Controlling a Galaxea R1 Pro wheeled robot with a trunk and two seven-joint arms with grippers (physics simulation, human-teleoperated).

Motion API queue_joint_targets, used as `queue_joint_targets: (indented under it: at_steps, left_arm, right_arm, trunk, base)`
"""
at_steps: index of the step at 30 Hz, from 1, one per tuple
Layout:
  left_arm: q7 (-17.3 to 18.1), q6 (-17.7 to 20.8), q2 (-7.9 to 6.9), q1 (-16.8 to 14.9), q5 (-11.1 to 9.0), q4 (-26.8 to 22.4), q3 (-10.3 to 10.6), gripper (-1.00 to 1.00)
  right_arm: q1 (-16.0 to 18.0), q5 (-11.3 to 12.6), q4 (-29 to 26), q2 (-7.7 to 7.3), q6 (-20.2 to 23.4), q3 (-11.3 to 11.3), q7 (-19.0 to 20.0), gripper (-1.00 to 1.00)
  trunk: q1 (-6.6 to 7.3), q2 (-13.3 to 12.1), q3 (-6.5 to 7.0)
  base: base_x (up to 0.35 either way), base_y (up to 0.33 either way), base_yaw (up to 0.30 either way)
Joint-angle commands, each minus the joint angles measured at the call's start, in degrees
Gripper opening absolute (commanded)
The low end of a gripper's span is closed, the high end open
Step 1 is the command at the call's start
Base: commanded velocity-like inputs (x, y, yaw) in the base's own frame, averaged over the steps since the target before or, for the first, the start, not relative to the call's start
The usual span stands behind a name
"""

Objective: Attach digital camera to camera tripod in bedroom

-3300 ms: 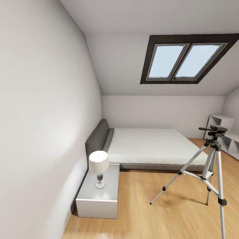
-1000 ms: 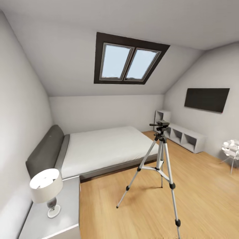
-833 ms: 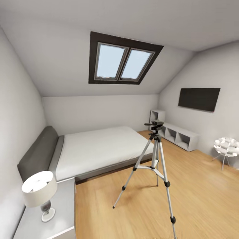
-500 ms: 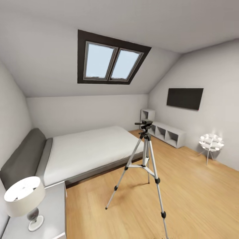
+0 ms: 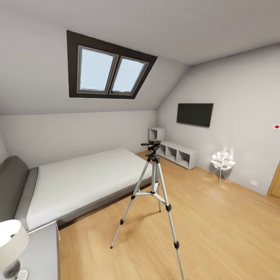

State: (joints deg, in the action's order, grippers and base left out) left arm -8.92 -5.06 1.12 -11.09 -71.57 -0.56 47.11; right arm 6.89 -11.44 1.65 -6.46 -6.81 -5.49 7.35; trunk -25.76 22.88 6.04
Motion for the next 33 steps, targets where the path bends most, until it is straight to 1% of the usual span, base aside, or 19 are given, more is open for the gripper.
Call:
queue_joint_targets:
  at_steps: [1, 33]
  left_arm:
    - [-0.14, -0.12, 0.01, 0.01, -0.41, -0.05, 0.52, -1.00]
    - [-0.14, 0.02, -0.06, 0.02, -0.48, 0.03, 0.42, -1.00]
  right_arm:
    - [0.06, -0.52, 0.18, -0.03, -0.30, -0.49, 0.12, 1.00]
    - [0.05, -0.52, 0.19, 0.04, -0.22, -0.49, 0.12, 1.00]
  trunk:
    - [-0.02, 0.04, -0.02]
    - [-0.02, 0.04, -0.02]
  base:
    - [0.000, 0.000, -0.292]
    - [0.000, 0.000, -0.292]
